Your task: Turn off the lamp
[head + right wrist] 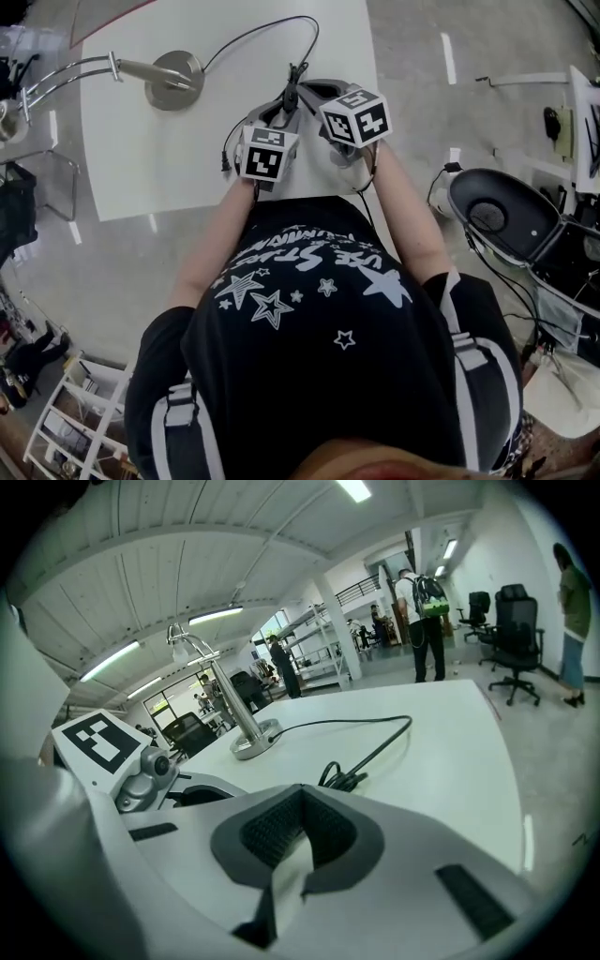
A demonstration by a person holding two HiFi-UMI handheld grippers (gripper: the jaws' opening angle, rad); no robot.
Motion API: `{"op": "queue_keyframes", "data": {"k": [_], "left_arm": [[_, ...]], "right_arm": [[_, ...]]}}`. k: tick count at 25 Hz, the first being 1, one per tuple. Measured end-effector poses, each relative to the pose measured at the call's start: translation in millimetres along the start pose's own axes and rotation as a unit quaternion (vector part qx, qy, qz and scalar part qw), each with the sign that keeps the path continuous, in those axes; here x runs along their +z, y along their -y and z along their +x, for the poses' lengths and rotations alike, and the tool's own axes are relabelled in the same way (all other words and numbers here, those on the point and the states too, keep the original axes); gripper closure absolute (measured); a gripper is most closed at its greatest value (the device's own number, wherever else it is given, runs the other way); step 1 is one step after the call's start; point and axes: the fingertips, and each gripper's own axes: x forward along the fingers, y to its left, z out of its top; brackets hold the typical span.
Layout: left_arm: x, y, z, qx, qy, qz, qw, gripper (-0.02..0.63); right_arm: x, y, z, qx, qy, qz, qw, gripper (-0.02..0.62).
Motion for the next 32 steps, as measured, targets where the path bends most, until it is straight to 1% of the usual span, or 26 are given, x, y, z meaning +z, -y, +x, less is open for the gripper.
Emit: {"op": "queue_keyframes", "data": {"k": [4, 8, 10, 15, 19, 22, 25, 29, 32], "left_arm": [[5.6, 3.4, 6.1, 0.001, -0.015, -0.001, 0.9999, 0.468], [-2.7, -0.8, -2.2, -0.003, -0.015, -0.002, 0.9999, 0.468], [-7.0, -0.8, -6.1, -0.011, -0.019, 0.001, 0.9998, 0.466], [-7.3, -0.7, -23.4, -0.036, -0.008, 0.004, 0.9993, 0.466], [-10.3, -7.1, -45.4, -0.059, -0.006, 0.010, 0.9982, 0.466], [-7.5, -15.4, -63.5, -0.072, 0.007, 0.016, 0.9973, 0.466], [-0.8, -20.0, -82.6, -0.087, 0.025, 0.014, 0.9958, 0.466], [7.9, -15.1, -106.3, -0.140, 0.056, 0.013, 0.9885, 0.466], [12.3, -22.2, -128.0, -0.158, 0.083, 0.012, 0.9839, 0.466]], "right_arm": [[-1.2, 16.5, -13.9, -0.003, 0.014, 0.022, 1.000, 0.589], [-7.6, 12.5, -19.5, -0.012, 0.026, 0.034, 0.999, 0.589], [-9.9, 11.2, -23.6, -0.022, 0.033, 0.042, 0.998, 0.589], [-10.9, 3.9, -33.6, -0.051, 0.049, 0.063, 0.996, 0.589], [-10.3, -11.8, -37.2, -0.080, 0.059, 0.077, 0.992, 0.589], [-8.6, -28.4, -36.5, -0.093, 0.066, 0.079, 0.990, 0.589], [-4.2, -41.7, -38.6, -0.107, 0.082, 0.086, 0.987, 0.589], [-0.5, -60.0, -41.0, -0.122, 0.113, 0.095, 0.981, 0.589], [-1.8, -78.9, -32.9, -0.131, 0.116, 0.090, 0.980, 0.589]]}}
